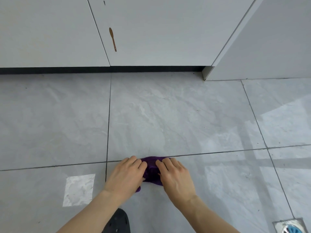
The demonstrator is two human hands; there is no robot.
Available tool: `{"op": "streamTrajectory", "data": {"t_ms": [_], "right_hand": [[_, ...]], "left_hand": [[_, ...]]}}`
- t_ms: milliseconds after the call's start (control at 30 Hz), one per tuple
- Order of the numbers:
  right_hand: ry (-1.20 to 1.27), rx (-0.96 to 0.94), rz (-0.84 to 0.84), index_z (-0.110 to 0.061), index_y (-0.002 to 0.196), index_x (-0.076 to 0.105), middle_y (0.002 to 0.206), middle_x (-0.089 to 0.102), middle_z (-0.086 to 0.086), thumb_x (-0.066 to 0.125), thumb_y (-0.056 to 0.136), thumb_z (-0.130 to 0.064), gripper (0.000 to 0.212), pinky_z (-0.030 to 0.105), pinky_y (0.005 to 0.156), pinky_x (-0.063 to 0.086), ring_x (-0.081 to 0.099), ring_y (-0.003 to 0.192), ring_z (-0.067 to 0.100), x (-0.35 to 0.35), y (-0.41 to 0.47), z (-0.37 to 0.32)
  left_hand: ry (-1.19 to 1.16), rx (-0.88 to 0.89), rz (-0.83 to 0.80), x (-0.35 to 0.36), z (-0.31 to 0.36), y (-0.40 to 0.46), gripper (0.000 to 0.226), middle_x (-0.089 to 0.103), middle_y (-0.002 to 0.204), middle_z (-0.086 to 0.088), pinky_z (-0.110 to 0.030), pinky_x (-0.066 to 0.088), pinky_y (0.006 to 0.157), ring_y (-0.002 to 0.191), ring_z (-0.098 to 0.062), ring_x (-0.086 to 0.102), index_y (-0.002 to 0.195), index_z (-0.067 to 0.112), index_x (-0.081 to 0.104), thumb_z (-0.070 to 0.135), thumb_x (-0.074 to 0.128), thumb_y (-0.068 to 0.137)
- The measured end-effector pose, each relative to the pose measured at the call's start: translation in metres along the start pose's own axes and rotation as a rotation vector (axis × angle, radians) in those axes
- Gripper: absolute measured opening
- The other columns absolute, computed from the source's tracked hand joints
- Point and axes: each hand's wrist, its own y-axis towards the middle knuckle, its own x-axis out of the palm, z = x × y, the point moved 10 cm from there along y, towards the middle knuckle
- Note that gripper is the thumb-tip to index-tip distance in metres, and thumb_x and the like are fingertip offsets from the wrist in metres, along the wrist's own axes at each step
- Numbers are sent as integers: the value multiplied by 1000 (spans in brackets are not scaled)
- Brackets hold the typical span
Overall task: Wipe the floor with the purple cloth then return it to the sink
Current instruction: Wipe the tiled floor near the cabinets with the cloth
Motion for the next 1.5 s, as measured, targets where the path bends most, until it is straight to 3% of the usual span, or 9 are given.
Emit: {"op": "streamTrajectory", "data": {"t_ms": [133, 267, 567, 700, 800, 900, 1067, 1200, 1500], "right_hand": [[-5, -51, -139, -24, 71, 65, 64, 55, -8, 85, 42, -10, 38, 23, 45, 39, 52, 53, 13, 0, -21, -5], [-16, -106, -194, -29, 60, 63, 55, 55, -10, 85, 41, -31, 29, 23, 39, 27, 52, 45, 10, -13, -32, -6], [86, 85, -14, -20, 101, 68, 88, 65, -3, 72, 72, -10, 31, 32, 67, 54, 60, 77, 22, -38, -3, 14], [195, 181, 50, -18, 114, 63, 122, 64, 3, 53, 78, -20, 37, 41, 100, 47, 59, 115, 30, -23, -16, 15], [205, 260, 37, -17, 139, 52, 155, 45, 14, 41, 96, -44, 51, 54, 123, 23, 30, 151, 35, -2, -23, 4], [221, 445, 0, -10, 154, 35, 166, 23, 22, 27, 98, -72, 84, 61, 125, 12, 6, 158, 33, 19, -19, -13], [139, 578, 11, -3, 158, 23, 168, 15, 23, 42, 87, -79, 105, 62, 125, 9, 4, 158, 37, 42, -17, -21], [74, 446, 53, -2, 157, 23, 168, 16, 23, 39, 96, -70, 93, 60, 125, 12, 9, 157, 38, 52, -10, -17], [31, 344, 122, 0, 157, 23, 166, 22, 22, 28, 106, -52, 72, 56, 127, 8, 6, 158, 36, 43, 70, 0]], "left_hand": [[-104, 68, -141, 13, 16, -15, 38, 63, 67, 14, -19, 45, 55, 64, -8, 60, 74, 28, 67, 48, 90, 51], [-278, 6, -207, 14, 15, -23, 31, 65, 108, 9, -25, 33, 77, 104, -15, 56, 114, 28, 58, 44, 58, 88], [-238, -146, 86, -21, -12, -11, 39, 69, 88, 16, -24, 52, 66, 81, -11, 64, 100, 31, 67, 40, 87, 67], [-366, -106, 56, 1, 0, -15, 40, 68, 101, 19, -19, 47, 80, 93, -6, 61, 112, 35, 61, 55, 69, 79], [-401, -59, 75, 6, -4, -16, 36, 65, 108, 21, -19, 38, 93, 101, -5, 57, 118, 36, 56, 52, 56, 85], [-367, -213, 192, 5, -53, -17, 43, 60, 130, 13, -27, 32, 109, 121, -12, 54, 130, 31, 53, 37, 50, 87], [-219, -523, 204, 20, -125, -7, 64, 21, 169, -4, -47, 10, 128, 156, -23, 19, 159, 18, 21, 42, 32, 101], [-170, -541, 137, 46, -134, 8, 70, 9, 171, -8, -53, 10, 127, 159, -25, 3, 162, 16, 10, 50, 24, 102], [-119, -539, 166, 58, -139, 10, 72, 9, 172, -7, -54, 13, 127, 159, -24, 2, 162, 18, 7, 55, 18, 101]]}}
